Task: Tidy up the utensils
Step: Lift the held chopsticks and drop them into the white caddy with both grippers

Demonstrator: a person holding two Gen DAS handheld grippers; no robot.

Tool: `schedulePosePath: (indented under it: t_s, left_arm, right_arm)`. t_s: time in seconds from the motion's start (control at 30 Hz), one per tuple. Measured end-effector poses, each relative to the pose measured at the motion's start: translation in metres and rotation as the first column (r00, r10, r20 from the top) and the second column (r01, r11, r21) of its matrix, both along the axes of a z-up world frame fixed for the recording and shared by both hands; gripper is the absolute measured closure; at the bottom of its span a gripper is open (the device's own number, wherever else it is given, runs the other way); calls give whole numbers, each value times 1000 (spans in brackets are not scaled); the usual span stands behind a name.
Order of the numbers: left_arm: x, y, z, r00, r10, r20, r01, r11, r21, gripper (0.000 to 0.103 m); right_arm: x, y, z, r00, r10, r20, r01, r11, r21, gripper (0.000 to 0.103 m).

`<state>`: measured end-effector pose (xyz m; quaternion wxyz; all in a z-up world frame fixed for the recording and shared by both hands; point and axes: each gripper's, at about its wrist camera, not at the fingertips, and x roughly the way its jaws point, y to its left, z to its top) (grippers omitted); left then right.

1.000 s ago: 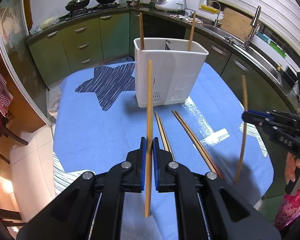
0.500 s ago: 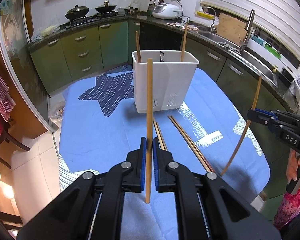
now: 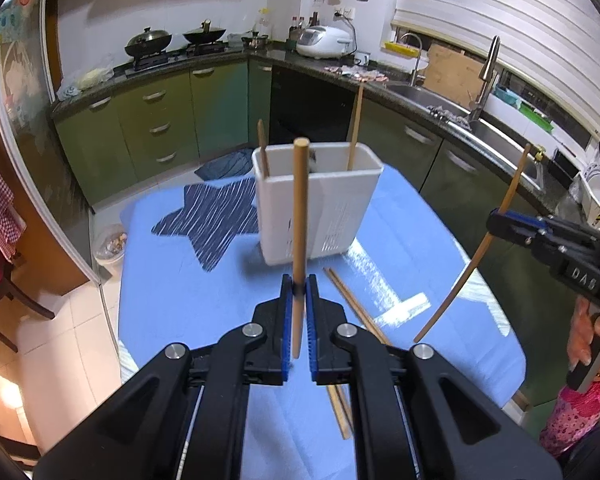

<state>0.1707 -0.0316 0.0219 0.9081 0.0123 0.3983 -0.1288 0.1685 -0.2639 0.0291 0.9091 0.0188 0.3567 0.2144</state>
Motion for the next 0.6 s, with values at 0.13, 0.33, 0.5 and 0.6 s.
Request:
schedulePosePath:
  t_s: [0.13,0.33,0.5,0.6]
  left_arm:
    - [9,-6,24,999,-21,26,21,1000,-15,97]
    - [25,-17,74,994,-29,105,31,999,-21,97]
    - [38,-26,118,979,-14,204,17,1000,-13,97]
    - [49,-35,133,971,-6,240,6,1000,2,96]
  right_arm:
    - [1,0,7,1000,3,11,-3,1000,-5,96]
    - [4,-6,4,1000,-2,3,2,1000,4,96]
    - [5,-11,2,1000,-11,-4,11,1000,7,96]
    - [7,-14,2,1000,-11,-4,11,1000,13,96]
